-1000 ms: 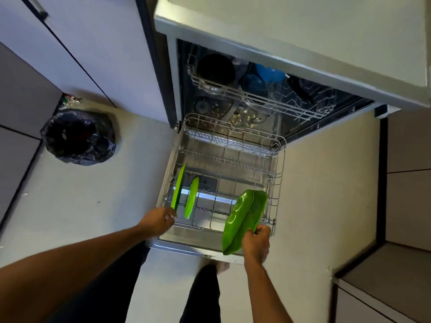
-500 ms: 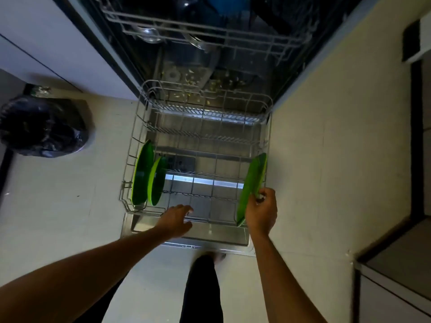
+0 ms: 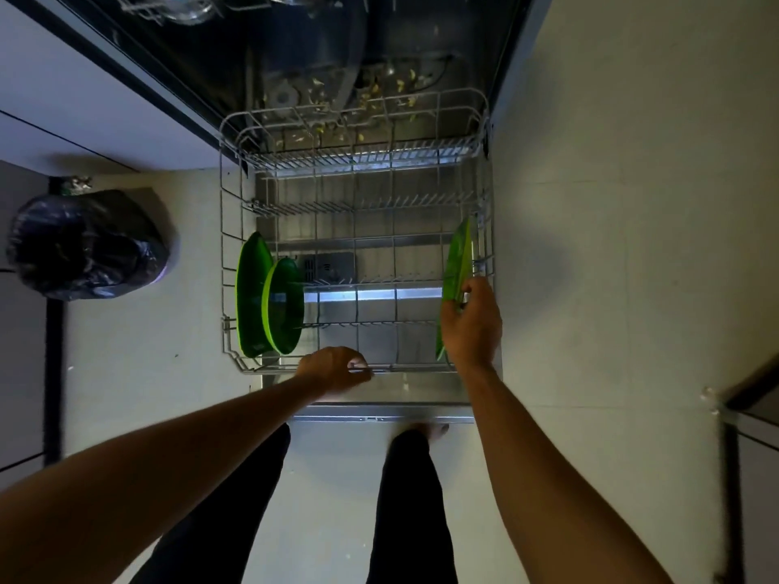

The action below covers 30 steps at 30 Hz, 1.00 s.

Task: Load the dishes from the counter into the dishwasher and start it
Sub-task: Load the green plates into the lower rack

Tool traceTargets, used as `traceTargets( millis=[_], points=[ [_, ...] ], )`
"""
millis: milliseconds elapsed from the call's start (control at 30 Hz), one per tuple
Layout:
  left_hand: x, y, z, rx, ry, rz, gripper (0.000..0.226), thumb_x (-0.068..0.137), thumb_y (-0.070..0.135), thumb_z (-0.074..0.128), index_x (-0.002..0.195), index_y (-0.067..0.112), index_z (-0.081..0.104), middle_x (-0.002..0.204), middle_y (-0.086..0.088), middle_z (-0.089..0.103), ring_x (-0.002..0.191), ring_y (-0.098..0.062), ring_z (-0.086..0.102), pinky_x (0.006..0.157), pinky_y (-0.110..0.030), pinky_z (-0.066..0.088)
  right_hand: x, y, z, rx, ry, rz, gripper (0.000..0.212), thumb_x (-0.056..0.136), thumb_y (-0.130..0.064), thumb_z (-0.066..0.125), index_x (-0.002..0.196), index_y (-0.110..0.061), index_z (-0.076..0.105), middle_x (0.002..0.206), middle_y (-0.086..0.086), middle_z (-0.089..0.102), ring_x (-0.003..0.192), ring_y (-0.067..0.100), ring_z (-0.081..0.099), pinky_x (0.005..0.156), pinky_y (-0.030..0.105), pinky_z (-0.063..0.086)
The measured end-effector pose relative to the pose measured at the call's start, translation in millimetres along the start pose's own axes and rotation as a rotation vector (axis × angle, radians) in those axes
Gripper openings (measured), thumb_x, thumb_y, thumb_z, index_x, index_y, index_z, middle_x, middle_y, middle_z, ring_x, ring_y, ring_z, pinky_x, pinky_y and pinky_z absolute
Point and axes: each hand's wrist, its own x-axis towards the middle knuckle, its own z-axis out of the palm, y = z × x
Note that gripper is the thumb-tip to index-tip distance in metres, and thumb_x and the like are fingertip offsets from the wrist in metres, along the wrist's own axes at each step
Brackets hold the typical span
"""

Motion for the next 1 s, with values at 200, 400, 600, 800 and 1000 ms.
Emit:
traceTargets(
  millis=[200,400,600,800,1000],
  points=[
    [2.8,-1.4,0.2,-0.076,0.025,0.004,0.035,0.086,0.062,0.060,0.106,0.036,0.069,0.112,0.015,0.069,0.103,-0.008,0.061,0.091,-0.031,0.049,4.5,11.9,0.3,-0.154,-0.147,0.026,0.028,0.092,-0.028,0.071,0.111,-0.019,0.052,0.102,0.005,0.070,0.090,0.026,0.069,0.072,0.041,0.060],
    [2.5,2.3,1.3,-0.039,0.037,-0.009,0.037,0.089,0.061,0.057,0.110,0.035,0.069,0.118,0.013,0.067,0.109,-0.011,0.060,0.092,-0.032,0.047,3.4,2.7,0.2,-0.151,-0.144,0.055,0.031,0.093,-0.024,0.070,0.117,-0.016,0.053,0.104,0.006,0.070,0.091,0.027,0.070,0.073,0.042,0.061],
    [0.6,3.3,4.1,-0.057,0.053,-0.016,0.033,0.090,0.057,0.056,0.113,0.036,0.067,0.122,0.013,0.067,0.114,-0.013,0.059,0.100,-0.040,0.045,15.5,-11.1,-13.9,-0.143,-0.049,0.057,0.023,0.092,-0.033,0.071,0.102,-0.018,0.056,0.090,0.001,0.069,0.072,0.016,0.060,0.064,0.026,0.046],
    [-6.9,11.4,4.7,-0.094,0.079,-0.014,0.038,0.089,0.062,0.055,0.114,0.035,0.065,0.121,0.013,0.066,0.115,-0.012,0.057,0.099,-0.039,0.038,15.7,-11.5,-32.4,-0.167,-0.029,-0.034,0.025,0.091,-0.034,0.071,0.103,-0.017,0.056,0.086,0.003,0.071,0.070,0.021,0.066,0.063,0.029,0.052],
    [-10.5,19.1,3.6,-0.086,0.060,-0.024,0.041,0.092,0.063,0.050,0.118,0.035,0.064,0.128,0.012,0.063,0.121,-0.014,0.054,0.102,-0.045,0.031,17.0,-15.4,-31.7,-0.162,-0.032,-0.072,0.024,0.090,-0.029,0.073,0.102,-0.015,0.057,0.086,0.005,0.071,0.072,0.024,0.069,0.062,0.030,0.054]
  ],
)
